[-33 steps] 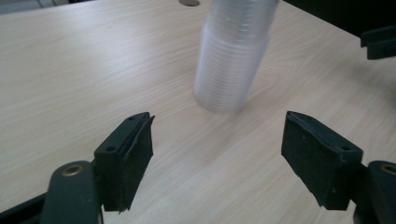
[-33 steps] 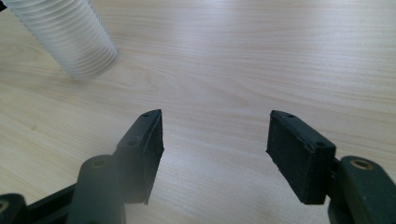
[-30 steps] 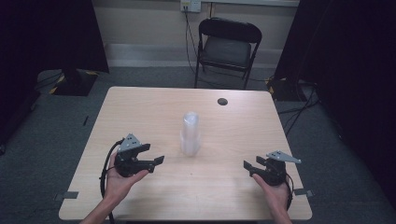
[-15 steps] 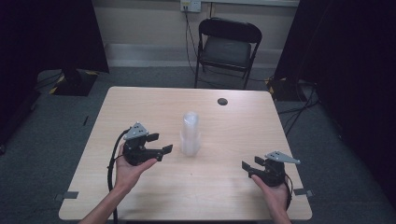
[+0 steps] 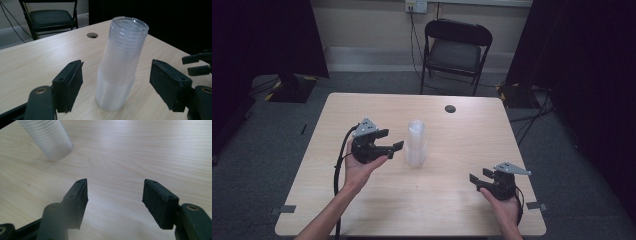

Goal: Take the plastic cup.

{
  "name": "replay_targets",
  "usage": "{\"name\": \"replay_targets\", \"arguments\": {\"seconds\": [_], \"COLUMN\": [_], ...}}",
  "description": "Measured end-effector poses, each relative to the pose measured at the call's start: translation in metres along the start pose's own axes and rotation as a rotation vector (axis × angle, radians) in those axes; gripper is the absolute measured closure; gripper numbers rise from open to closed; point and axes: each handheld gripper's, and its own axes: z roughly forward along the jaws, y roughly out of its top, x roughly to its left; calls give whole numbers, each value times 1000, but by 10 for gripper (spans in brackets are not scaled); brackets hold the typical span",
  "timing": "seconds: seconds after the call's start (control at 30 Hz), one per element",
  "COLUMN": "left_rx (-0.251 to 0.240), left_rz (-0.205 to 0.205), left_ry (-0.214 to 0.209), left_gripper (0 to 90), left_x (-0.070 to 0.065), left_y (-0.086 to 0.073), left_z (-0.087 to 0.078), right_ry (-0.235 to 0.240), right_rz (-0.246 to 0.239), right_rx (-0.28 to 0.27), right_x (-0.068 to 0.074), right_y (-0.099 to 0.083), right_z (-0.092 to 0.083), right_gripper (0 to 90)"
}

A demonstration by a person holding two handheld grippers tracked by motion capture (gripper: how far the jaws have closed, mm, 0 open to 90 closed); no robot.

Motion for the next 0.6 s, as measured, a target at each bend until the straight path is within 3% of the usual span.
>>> {"name": "replay_targets", "arguments": {"seconds": [0.03,0.23,0.33,0.6], "left_rx": [16,-30,-16,-8], "left_rz": [-7,-36,-32,-2], "left_ry": [-3,-15,-23,-33], "left_gripper": [253,240,236,245], "left_x": [1,4,4,0], "left_y": [2,8,11,15], "left_z": [3,11,19,43], "right_ry": [1,1,13,17], "right_rz": [-2,-14,12,13], "right_rx": [0,-8,-4,6], "right_x": [0,1,0,-1], "right_y": [0,-1,-1,-3], "right_z": [0,0,0,1], "right_gripper": [371,371,370,370]}}
